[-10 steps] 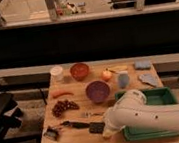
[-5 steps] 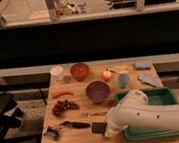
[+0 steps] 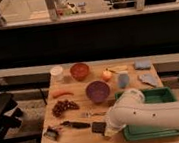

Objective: Place eraser in metal cup

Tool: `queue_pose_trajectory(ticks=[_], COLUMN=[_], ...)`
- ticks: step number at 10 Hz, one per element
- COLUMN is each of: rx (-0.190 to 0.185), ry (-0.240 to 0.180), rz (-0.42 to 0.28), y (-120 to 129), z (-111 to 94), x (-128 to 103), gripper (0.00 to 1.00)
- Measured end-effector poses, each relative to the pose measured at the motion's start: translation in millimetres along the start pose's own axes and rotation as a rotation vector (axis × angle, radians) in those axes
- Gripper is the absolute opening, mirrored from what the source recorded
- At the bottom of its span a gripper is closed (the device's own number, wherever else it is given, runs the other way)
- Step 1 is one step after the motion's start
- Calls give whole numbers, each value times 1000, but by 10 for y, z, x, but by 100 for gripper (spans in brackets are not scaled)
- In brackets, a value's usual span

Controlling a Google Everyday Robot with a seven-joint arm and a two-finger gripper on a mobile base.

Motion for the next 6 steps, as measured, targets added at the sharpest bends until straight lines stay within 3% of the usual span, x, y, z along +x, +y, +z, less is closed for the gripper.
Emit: queue_pose_trajectory(ticks=[3,6], rx=[0,1], ry=[15,23], rz=[10,17], y=[2,4], z=[9,12], x=[-4,-3], gripper=[75,80])
